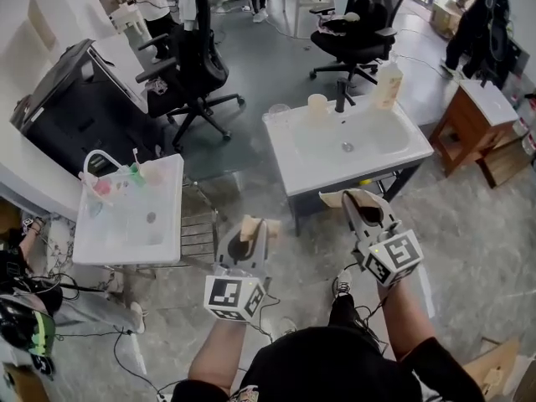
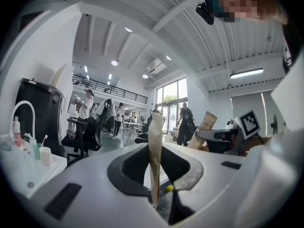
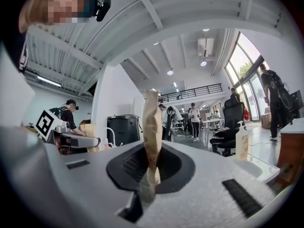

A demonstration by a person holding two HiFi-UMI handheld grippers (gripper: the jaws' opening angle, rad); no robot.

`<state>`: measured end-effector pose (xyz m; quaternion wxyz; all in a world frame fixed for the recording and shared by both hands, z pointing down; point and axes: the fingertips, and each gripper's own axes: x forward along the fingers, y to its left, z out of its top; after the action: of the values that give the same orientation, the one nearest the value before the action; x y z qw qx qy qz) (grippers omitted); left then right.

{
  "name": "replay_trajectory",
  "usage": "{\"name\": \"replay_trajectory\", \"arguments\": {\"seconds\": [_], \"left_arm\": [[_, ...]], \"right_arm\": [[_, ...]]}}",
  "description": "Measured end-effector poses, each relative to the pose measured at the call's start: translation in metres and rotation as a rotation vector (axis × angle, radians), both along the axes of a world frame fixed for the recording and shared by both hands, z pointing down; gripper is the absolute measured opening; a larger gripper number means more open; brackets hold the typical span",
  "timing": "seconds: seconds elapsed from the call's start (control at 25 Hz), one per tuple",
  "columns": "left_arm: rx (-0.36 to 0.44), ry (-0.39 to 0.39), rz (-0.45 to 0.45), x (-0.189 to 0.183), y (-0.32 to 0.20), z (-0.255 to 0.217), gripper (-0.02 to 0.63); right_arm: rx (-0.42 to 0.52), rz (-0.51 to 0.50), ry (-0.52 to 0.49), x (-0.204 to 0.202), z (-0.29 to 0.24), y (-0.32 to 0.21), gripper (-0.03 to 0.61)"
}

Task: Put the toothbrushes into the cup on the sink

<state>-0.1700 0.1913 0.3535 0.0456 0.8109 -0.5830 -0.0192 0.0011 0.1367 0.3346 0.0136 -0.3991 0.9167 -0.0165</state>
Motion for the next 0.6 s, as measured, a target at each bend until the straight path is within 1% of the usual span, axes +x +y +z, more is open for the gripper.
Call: {"name": "replay_trajectory", "arguments": {"seconds": [0.32, 0.48, 0.6], "left_arm": [[0.000, -0.021, -0.086, 0.065, -0.102, -0.009, 0.066], [0.004, -0.034, -0.122, 0.095, -0.143, -0.013, 0.066], [0.006, -0.037, -0.152, 0.112, -0.165, -0.014, 0.066]], "right_arm": [[-0.015, -0.095, -0.025, 0.057, -0.002, -0.117, 0.020], [-0.010, -0.137, -0.027, 0.083, -0.003, -0.162, 0.020], [-0.018, -0.164, -0.030, 0.100, 0.000, -0.186, 0.020]]}}
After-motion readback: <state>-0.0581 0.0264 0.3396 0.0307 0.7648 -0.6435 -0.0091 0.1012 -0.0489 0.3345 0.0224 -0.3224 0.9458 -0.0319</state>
